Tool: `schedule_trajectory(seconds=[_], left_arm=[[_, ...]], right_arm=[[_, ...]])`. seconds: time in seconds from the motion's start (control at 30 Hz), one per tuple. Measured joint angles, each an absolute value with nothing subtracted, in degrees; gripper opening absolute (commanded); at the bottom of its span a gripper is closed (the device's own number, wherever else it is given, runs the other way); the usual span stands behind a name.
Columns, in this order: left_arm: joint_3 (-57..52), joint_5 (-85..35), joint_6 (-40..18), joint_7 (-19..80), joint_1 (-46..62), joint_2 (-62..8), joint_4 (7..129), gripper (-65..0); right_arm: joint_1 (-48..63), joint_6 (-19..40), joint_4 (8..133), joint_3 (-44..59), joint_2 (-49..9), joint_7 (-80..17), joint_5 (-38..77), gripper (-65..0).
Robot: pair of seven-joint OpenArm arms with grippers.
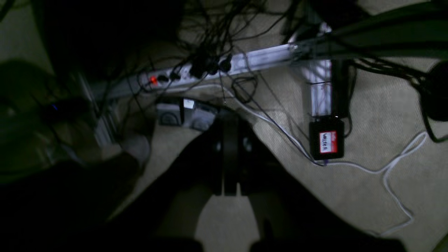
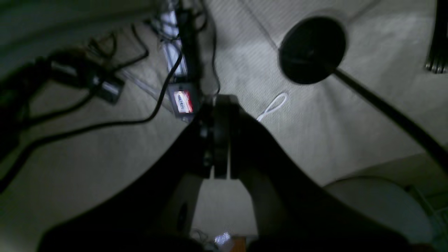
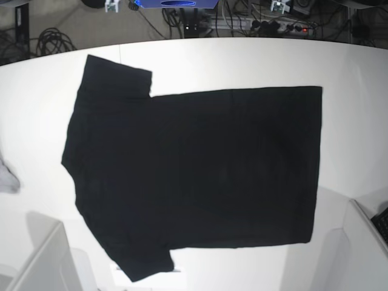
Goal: Fold the T-shirt properly
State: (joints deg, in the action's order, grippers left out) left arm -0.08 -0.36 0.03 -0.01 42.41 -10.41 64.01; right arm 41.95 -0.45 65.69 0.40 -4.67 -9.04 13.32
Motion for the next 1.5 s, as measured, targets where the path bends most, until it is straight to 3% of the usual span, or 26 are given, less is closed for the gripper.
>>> schedule_trajectory(seconds=[0.43,0.73,1.03,1.17,1.23,1.27,1.37,1.43,1.5], left_arm=[[-0.25,-0.49,0.23,0.86,57.23,-14.35,91.79,-65.0],[-9.65,-0.49,0.14,1.04,65.25,-13.96,109.49,-65.0],[-12.36,-0.49,-0.01,0.93,61.93,-12.67,111.20,-65.0],[-12.34,-0.49,0.03,1.15,60.20,-12.45,111.20,-65.0],[-12.43,-0.51,0.03,1.17,59.61,-12.45,111.20,-65.0],[-12.43,-0.51,0.01,1.17,59.27,-12.43,111.20,-61.7],[-12.40,-4.29,0.05,1.13,57.56,-12.45,111.20,-40.6],[-12.43,-9.17,0.03,1.28,56.80,-12.75,111.20,-26.7],[-12.43,-14.50,0.03,1.41,56.31,-12.75,111.15,-18.6]], right_arm=[[53.49,0.01,90.80,13.43,-3.36,-15.27,13.58,-65.0],[55.44,0.30,111.35,20.67,-0.40,-22.20,13.47,-65.0],[47.13,0.30,114.08,20.69,-0.12,-22.90,13.65,-65.0],[43.13,0.25,114.08,20.71,0.32,-23.29,20.01,-65.0],[42.06,0.16,114.10,20.91,0.19,-22.72,23.90,-55.2],[41.78,0.21,114.10,20.97,0.14,-22.83,25.32,-48.0],[40.69,-0.03,114.02,21.02,-1.26,-23.64,30.04,-32.6],[39.53,-0.05,113.99,21.06,-2.22,-23.38,34.26,-28.5],[39.07,-0.01,113.99,21.04,-3.70,-23.42,38.50,-28.2]])
